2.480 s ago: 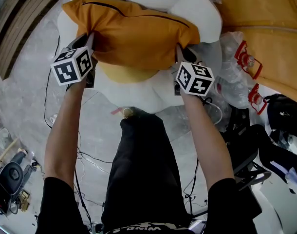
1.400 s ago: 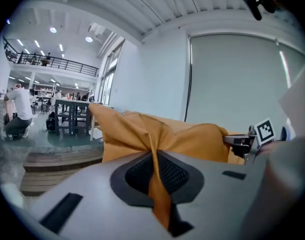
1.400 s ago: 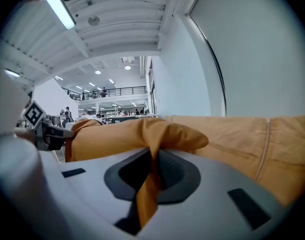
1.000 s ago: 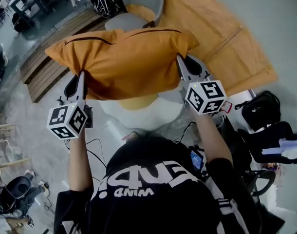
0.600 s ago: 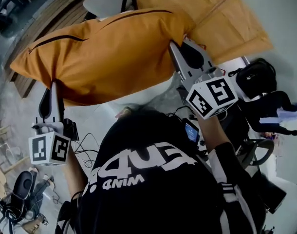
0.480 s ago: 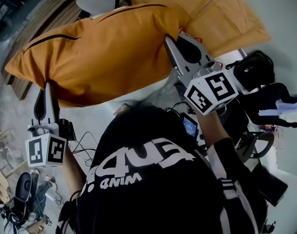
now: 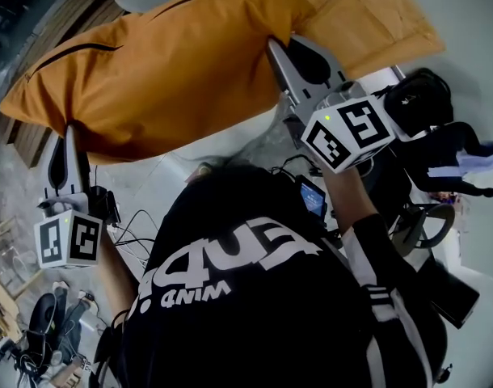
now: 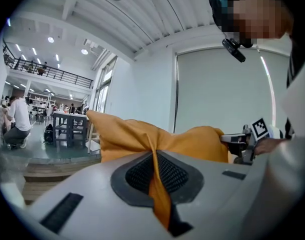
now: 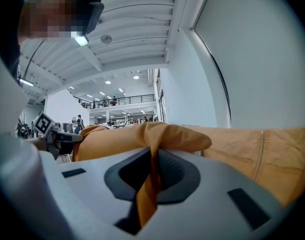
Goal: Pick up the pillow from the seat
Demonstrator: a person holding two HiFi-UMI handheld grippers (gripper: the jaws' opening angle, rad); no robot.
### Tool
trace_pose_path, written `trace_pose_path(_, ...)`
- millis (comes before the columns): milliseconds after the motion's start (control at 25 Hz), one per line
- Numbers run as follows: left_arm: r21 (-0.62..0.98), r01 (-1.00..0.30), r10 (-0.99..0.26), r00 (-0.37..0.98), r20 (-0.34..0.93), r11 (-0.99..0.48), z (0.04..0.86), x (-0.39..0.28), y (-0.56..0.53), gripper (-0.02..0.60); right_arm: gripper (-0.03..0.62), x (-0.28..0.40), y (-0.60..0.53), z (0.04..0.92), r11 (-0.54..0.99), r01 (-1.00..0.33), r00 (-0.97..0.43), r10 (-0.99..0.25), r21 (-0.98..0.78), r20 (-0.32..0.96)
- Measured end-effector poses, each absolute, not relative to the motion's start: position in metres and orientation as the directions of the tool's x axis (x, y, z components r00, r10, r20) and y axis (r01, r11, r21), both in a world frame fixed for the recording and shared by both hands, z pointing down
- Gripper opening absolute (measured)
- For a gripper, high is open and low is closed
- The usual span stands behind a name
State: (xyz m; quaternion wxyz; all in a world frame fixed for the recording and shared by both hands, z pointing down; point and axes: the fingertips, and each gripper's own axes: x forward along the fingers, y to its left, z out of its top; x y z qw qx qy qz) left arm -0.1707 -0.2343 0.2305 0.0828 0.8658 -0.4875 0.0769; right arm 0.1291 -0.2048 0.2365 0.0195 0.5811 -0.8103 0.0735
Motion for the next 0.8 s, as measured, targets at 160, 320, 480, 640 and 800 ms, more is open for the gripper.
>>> trace_pose_path(160, 0.074, -0.86, -0.83, 0.508, 0.23, -0.505, 0.237, -0.171, -0.232, 0.02, 0.046, 0.13, -0.204, 0.244, 0.314, -0.943, -0.327, -0.937, -0.112, 0.126)
trace_pose_path(320, 0.082, -0.86, -0.827, 0.508, 0.24, -0.504, 0.24, -0.17, -0.23, 0.02, 0.046, 0.129, -0.202, 0.248, 0.313, -0.942, -0.328, -0.935, -0.117, 0.136)
trace_pose_path(480, 0.084, -0.86, -0.827, 0.508, 0.242, -0.504, 0.244, -0.173, -0.23, 0.02, 0.046, 0.128, -0.203, 0.251, 0.31, -0.942, -0.326, -0.937, -0.125, 0.128)
trace_pose_path(640, 0.092, -0.858, -0.824, 0.511, 0.247, -0.505, 0.245, -0.174, -0.232, 0.02, 0.046, 0.127, -0.204, 0.254, 0.306, -0.943, -0.323, -0.937, -0.132, 0.135)
trace_pose_path(800, 0.09, -0.859, -0.823, 0.51, 0.252, -0.505, 0.247, -0.176, -0.235, 0.02, 0.046, 0.125, -0.207, 0.255, 0.31, -0.942, -0.327, -0.935, -0.131, 0.138)
